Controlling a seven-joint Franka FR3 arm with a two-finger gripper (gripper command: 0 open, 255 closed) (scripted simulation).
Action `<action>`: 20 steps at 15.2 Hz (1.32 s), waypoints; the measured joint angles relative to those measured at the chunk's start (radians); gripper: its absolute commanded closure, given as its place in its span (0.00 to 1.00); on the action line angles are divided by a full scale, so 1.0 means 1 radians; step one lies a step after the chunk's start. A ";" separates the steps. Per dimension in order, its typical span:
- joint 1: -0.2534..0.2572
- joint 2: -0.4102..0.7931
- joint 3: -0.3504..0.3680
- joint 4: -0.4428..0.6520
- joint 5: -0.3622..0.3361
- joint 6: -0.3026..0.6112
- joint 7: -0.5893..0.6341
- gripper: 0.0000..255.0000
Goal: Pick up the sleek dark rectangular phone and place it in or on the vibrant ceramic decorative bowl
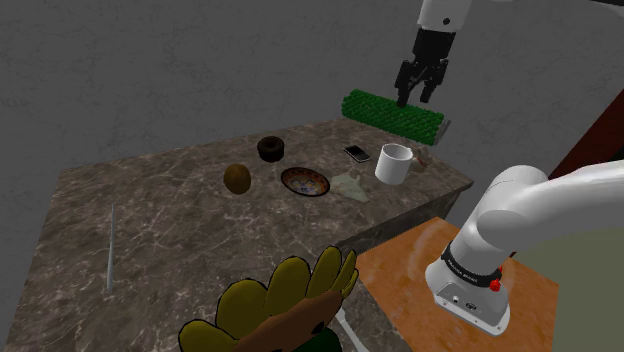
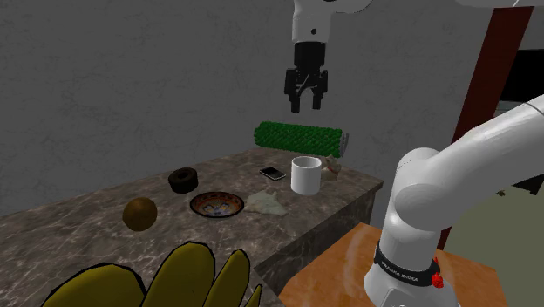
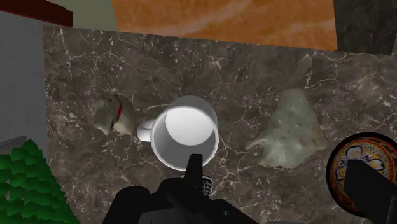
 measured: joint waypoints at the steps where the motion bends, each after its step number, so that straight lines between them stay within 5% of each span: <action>1: 0.000 0.000 0.000 0.000 0.000 0.000 0.000 0.00; 7: -0.006 0.086 -0.050 -0.072 -0.025 0.156 -0.056 0.00; 20: -0.002 0.470 -0.180 -0.088 -0.021 0.554 -0.216 0.00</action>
